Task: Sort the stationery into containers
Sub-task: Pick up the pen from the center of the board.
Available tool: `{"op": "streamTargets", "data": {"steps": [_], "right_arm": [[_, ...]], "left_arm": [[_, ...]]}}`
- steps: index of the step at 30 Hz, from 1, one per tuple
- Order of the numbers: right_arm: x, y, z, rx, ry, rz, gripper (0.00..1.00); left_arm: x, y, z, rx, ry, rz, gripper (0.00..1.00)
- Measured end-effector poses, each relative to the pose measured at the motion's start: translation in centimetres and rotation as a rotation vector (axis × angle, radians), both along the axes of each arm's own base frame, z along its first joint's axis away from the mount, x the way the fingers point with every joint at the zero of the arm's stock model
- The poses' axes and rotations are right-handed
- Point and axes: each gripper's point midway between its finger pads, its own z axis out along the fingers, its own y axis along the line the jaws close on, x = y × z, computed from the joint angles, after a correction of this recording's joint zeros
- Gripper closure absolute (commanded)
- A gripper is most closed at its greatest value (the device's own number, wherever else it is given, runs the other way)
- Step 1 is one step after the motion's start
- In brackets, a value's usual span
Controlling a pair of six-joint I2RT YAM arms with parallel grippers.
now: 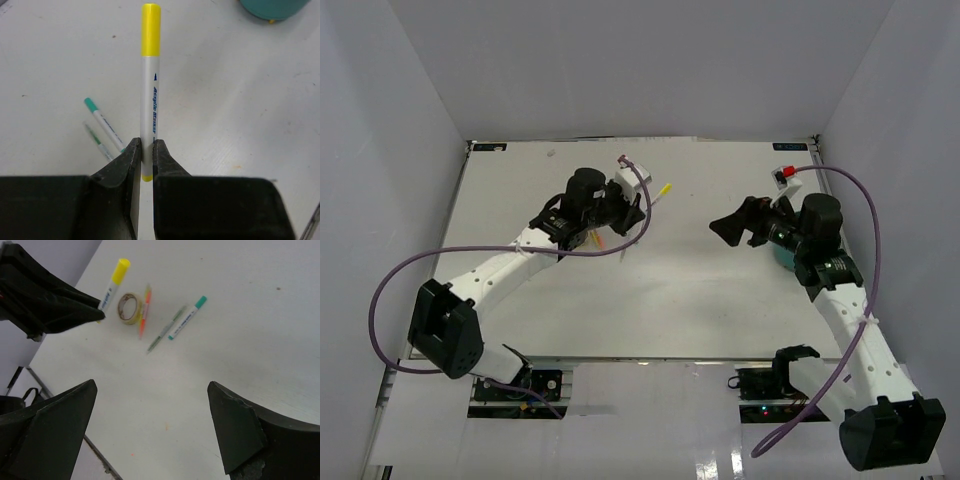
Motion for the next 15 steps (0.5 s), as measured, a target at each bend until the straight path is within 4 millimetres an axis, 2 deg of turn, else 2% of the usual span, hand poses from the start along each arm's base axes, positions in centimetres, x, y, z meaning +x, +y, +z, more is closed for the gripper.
{"op": "streamTargets", "data": {"steps": [3, 7, 10, 15], "right_arm": [[0.0, 2.8, 1.7, 0.022, -0.013, 0.087, 0.02], [0.0, 6.1, 3.3, 0.05, -0.023, 0.178, 0.02], [0.3, 7.8, 3.4, 0.055, -0.004, 0.212, 0.02], [0.9, 9.5, 2.7, 0.048, 0.024, 0.237, 0.02]], "left_arm": [[-1.9, -0.9, -0.5, 0.008, -0.028, -0.076, 1.0], [-3.4, -1.1, -1.4, 0.025, -0.052, -0.13, 1.0], [-4.0, -1.1, -1.1, 0.02, -0.083, -0.15, 1.0], [-4.7, -1.3, 0.1, -0.005, -0.131, -0.179, 1.0]]}}
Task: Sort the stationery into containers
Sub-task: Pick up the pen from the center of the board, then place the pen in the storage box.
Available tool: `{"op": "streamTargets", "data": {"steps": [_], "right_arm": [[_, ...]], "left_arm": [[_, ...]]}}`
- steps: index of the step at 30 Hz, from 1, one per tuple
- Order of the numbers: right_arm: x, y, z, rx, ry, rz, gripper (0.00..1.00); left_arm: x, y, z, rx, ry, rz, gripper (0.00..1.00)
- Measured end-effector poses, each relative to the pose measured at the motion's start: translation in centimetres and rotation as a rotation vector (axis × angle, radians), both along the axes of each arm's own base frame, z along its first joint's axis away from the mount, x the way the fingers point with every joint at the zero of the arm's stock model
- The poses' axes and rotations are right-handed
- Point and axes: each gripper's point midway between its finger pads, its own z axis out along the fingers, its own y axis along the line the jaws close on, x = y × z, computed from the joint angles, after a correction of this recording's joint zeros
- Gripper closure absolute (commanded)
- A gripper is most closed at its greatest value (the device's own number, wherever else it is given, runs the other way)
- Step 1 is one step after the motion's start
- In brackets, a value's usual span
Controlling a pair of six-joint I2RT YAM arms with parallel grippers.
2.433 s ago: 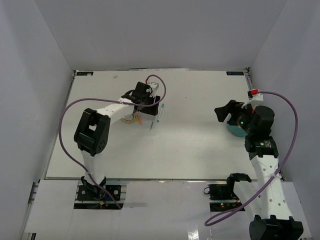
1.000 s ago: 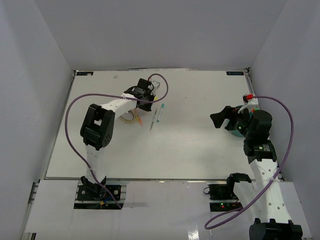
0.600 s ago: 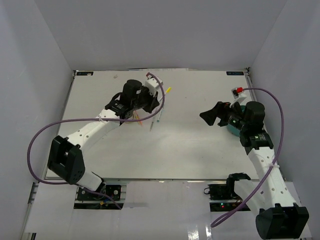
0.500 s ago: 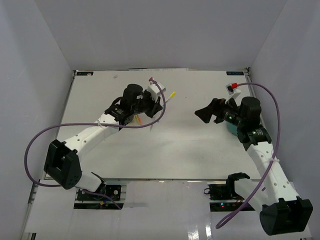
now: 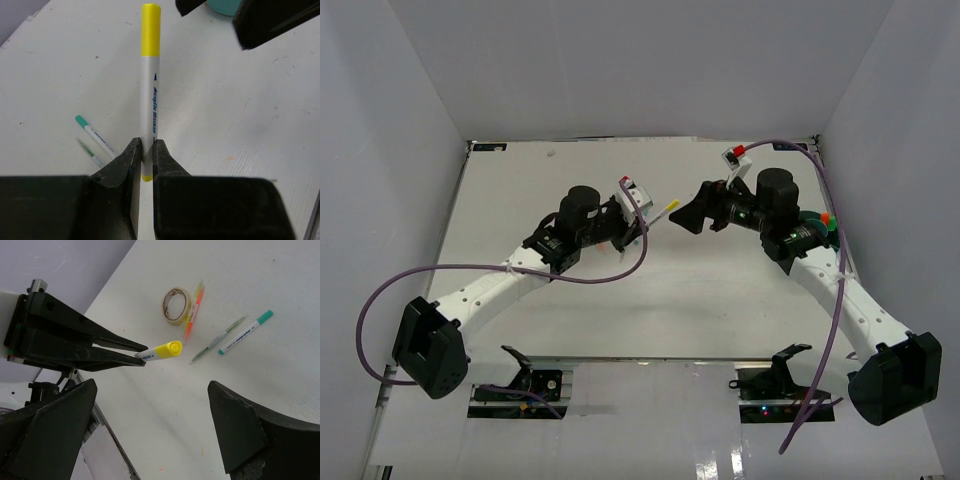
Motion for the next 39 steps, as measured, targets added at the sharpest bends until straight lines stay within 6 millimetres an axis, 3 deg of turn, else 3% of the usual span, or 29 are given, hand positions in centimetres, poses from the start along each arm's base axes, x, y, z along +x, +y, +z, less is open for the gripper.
{"op": "streamTargets", "data": {"steps": [6, 11, 16, 27, 29, 33, 34, 36, 37, 39], "right_arm": [[0.4, 1.4, -0.7, -0.003, 0.024, 0.019, 0.06], [0.7, 2.6, -0.5, 0.001, 0.026, 0.044, 0.18], [0.8, 3.4, -0.3, 0.003, 0.022, 0.059, 0.45], [0.9, 3.8, -0.1, 0.005, 0.017, 0.058, 0.85], [0.9, 3.9, -0.1, 0.004, 0.016, 0.059, 0.92], [0.9, 3.8, -0.2, -0.002, 0.014, 0.054, 0.92], [0.9, 3.8, -0.2, -0.004, 0.014, 0.052, 0.92], [1.0, 3.4, -0.5, -0.028, 0.008, 0.03, 0.92], [1.2, 3.0, -0.6, -0.045, 0.003, 0.006, 0.92], [1.5, 2.1, -0.5, -0.07, -0.023, -0.044, 0.92]], "left_arm": [[-1.0, -0.2, 1.0, -0.024, -0.047, -0.036, 1.0], [-1.4, -0.6, 1.1, -0.023, -0.063, -0.059, 1.0], [-1.6, -0.5, 0.8, -0.014, -0.069, -0.065, 1.0], [-1.7, -0.4, 0.9, -0.014, -0.083, -0.067, 1.0], [-1.7, -0.4, 0.7, -0.012, -0.081, -0.067, 0.96], [-1.7, -0.4, 0.7, -0.013, -0.081, -0.066, 0.66], [-1.6, -0.4, 0.7, -0.016, -0.077, -0.061, 0.45], [-1.5, -0.4, 0.8, -0.02, -0.08, -0.055, 0.25], [-1.4, -0.3, 0.9, -0.023, -0.084, -0.048, 0.1], [-1.2, -0.3, 1.1, -0.03, -0.083, -0.029, 0.02]]}}
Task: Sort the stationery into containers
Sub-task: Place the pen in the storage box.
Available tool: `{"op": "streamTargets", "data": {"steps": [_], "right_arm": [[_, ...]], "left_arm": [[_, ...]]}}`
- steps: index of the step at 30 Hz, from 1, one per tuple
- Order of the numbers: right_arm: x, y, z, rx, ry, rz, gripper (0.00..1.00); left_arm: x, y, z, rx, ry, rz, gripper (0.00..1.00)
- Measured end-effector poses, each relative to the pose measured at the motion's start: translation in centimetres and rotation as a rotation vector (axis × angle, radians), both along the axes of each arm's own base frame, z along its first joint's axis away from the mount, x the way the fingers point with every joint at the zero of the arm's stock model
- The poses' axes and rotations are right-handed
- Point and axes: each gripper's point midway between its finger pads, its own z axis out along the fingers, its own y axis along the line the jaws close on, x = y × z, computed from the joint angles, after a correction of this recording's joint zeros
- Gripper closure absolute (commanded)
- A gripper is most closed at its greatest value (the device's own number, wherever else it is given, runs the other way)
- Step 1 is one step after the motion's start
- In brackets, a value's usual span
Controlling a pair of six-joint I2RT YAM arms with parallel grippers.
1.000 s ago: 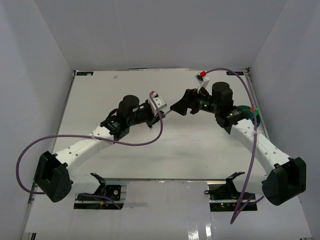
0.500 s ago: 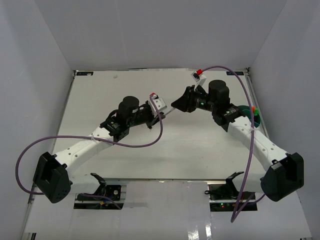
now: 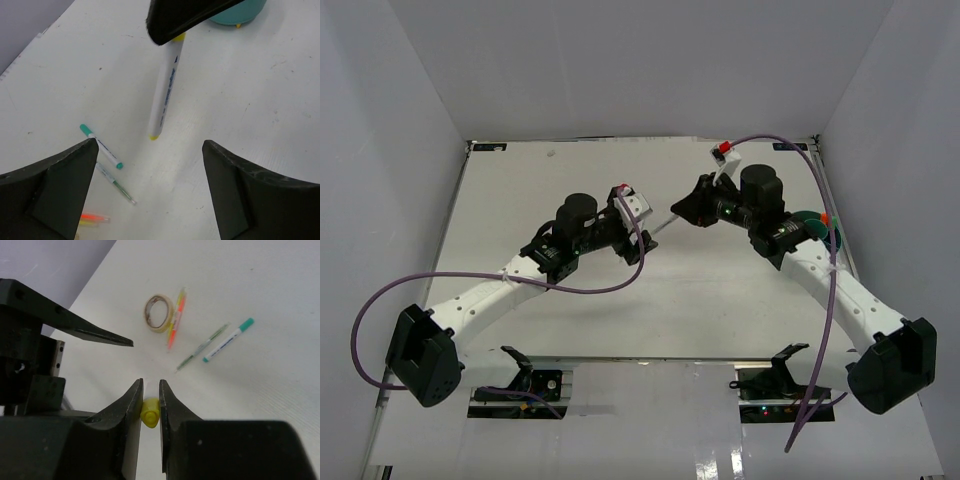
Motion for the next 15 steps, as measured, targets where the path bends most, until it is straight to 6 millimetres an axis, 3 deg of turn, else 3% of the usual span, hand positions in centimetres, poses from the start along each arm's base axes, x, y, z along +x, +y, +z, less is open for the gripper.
{"op": "streamTargets", "data": {"steps": [3, 6, 15], "right_arm": [[0.3, -2.3, 0.2, -0.042, -0.052, -0.108, 0.92], [0.9, -5.9, 0.3, -0.096, -0.113, -0.275, 0.92], [1.4, -20.4, -1.2, -0.291, -0.199, -0.862, 0.92]], "left_arm": [[0.5, 0.2, 0.2, -0.013, 0.009, 0.039, 0.02], [1.4, 0.6, 0.0, -0.023, 0.028, 0.105, 0.02], [6.4, 1.8, -5.6, 0.065, 0.234, 0.436, 0.02]]}}
